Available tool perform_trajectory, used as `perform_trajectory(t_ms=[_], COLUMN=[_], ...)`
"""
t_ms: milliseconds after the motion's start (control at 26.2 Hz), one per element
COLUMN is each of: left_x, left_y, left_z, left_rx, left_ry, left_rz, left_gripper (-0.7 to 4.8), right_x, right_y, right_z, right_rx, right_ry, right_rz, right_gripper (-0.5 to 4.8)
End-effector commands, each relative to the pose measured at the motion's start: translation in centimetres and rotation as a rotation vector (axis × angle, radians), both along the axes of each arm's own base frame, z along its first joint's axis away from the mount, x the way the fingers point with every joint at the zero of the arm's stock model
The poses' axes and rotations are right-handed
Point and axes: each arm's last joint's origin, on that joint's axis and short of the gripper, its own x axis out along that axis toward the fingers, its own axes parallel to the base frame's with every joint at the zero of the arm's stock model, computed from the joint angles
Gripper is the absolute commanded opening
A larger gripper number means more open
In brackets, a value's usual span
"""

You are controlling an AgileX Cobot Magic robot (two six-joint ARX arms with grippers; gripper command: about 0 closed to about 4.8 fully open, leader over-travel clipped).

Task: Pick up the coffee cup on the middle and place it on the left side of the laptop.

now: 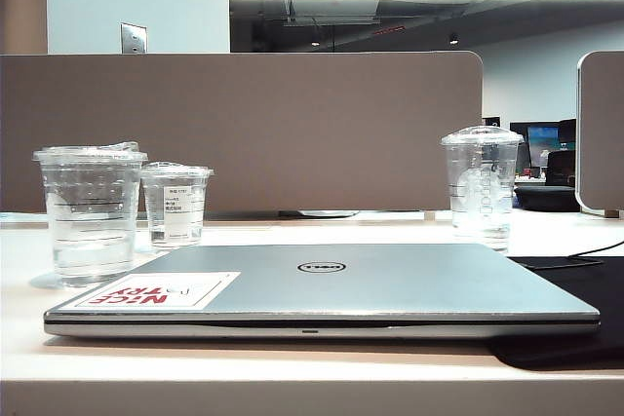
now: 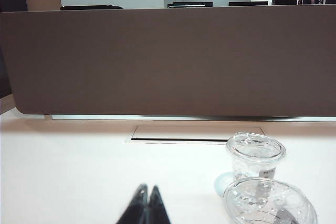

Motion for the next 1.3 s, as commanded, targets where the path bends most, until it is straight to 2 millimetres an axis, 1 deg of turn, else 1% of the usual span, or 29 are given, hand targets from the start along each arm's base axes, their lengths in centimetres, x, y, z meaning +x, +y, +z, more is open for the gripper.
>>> perform_trajectory(t_ms=[38,191,305,343,419,534,686,762,915,1106,1296], left_x=[0.0,0.0,0.0,-0.1,-0.2,0.3,1.1,1.2,1.3,1.3,1.3], left_y=[0.0,0.0,0.0,0.1,0.1,0.1,0.0,-0.1,0.2,0.8,0.8], left_z=[0.2,0.2,-0.2,-0.3,-0.5,-2.0,-4.5,-5.1,-5.4,-5.4,-5.4], left_rx=[-0.005,-0.005,0.039,0.076,0.086,0.058,-0.007,-0.012,0.008,0.015,0.015], left_ry=[-0.012,-0.012,0.026,0.025,0.017,0.000,-0.037,0.027,0.060,0.061,0.061], left_rz=[0.000,0.000,0.018,0.025,0.028,0.032,-0.006,-0.053,-0.042,-0.024,-0.021], left_gripper=[-0.04,-0.04,-0.04,-0.04,-0.04,-0.04,-0.04,-0.04,-0.04,-0.04,-0.04], right_x=[0.0,0.0,0.0,0.0,0.0,0.0,0.0,0.0,0.0,0.0,0.0], right_y=[0.0,0.0,0.0,0.0,0.0,0.0,0.0,0.0,0.0,0.0,0.0], right_z=[0.0,0.0,0.0,0.0,0.1,0.1,0.0,0.1,0.0,0.0,0.0], right_rx=[-0.002,-0.002,-0.002,-0.002,-0.002,-0.002,-0.002,-0.002,-0.002,-0.002,-0.002], right_ry=[-0.015,-0.015,-0.015,-0.015,-0.015,-0.016,-0.014,-0.016,-0.015,-0.014,-0.015], right_rz=[-0.002,-0.002,-0.002,-0.002,-0.002,-0.002,-0.002,-0.002,-0.002,-0.002,-0.002], right_gripper=[-0.05,-0.05,-0.05,-0.05,-0.05,-0.05,-0.05,-0.05,-0.05,-0.05,-0.05])
